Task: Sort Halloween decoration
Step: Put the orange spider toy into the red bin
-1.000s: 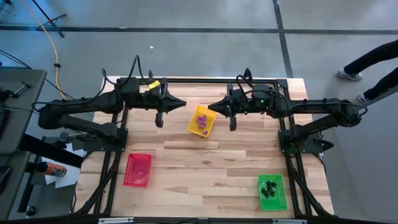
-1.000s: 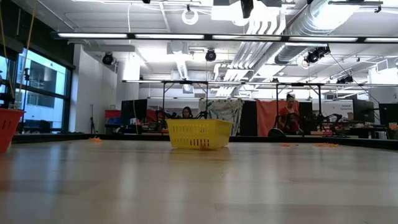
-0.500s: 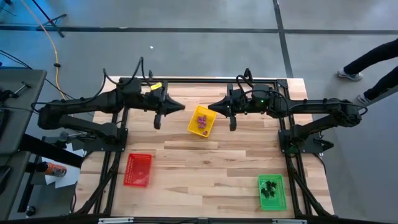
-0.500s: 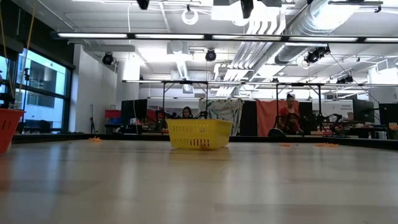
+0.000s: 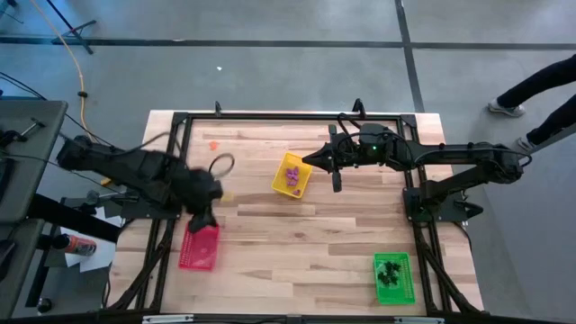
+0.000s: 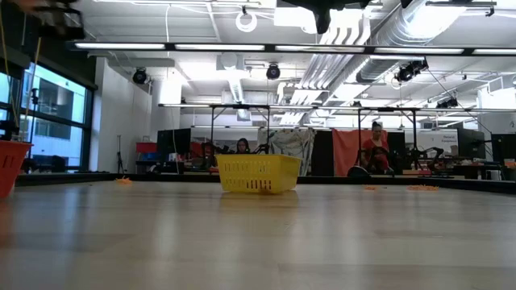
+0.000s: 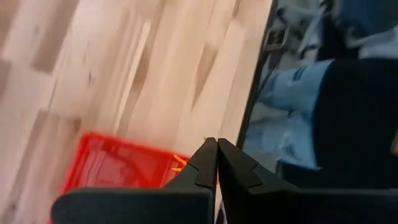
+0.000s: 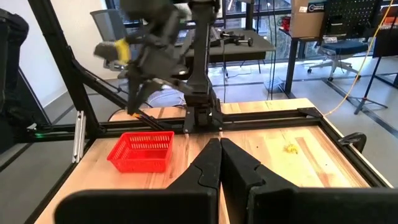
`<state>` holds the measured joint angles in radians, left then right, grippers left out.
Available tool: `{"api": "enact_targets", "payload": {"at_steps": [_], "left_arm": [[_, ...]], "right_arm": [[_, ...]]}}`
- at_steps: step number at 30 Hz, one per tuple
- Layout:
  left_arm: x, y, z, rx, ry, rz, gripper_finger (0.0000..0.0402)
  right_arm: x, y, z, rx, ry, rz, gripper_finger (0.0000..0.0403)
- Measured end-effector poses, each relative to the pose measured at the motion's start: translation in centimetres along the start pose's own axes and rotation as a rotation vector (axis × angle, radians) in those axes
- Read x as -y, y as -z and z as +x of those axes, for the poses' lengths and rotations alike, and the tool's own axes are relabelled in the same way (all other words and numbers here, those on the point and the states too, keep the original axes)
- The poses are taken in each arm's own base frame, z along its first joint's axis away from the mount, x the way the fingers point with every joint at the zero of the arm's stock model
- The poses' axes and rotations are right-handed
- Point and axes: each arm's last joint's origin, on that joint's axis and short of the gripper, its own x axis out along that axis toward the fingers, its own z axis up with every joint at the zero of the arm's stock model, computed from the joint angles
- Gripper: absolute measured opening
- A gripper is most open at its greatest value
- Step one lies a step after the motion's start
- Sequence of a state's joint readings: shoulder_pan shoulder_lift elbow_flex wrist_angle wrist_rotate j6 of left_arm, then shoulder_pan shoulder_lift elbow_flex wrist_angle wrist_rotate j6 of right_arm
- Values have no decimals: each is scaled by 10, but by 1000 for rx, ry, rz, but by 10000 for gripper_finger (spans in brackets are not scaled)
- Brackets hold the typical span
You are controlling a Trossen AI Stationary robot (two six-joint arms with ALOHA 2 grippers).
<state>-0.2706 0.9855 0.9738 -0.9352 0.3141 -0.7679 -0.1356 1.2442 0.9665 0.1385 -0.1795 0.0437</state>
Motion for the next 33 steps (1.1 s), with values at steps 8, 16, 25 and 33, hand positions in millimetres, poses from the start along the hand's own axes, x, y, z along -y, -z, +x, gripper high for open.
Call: {"api": "enact_targets", "payload": {"at_steps": [8, 16, 25, 33], "left_arm": [[8, 53, 47, -82, -60, 56, 0], [-29, 89, 93, -64, -172, 154, 0], [-61, 100, 108, -67, -290, 289, 0], [-68, 103, 111, -85, -317, 309, 6]], "right_arm": [[0, 2, 0, -18, 1, 3, 0], [0, 4, 0, -45, 2, 9, 0], [1, 4, 0, -44, 16, 9, 0], [1, 4, 0, -44, 16, 9, 0]]}}
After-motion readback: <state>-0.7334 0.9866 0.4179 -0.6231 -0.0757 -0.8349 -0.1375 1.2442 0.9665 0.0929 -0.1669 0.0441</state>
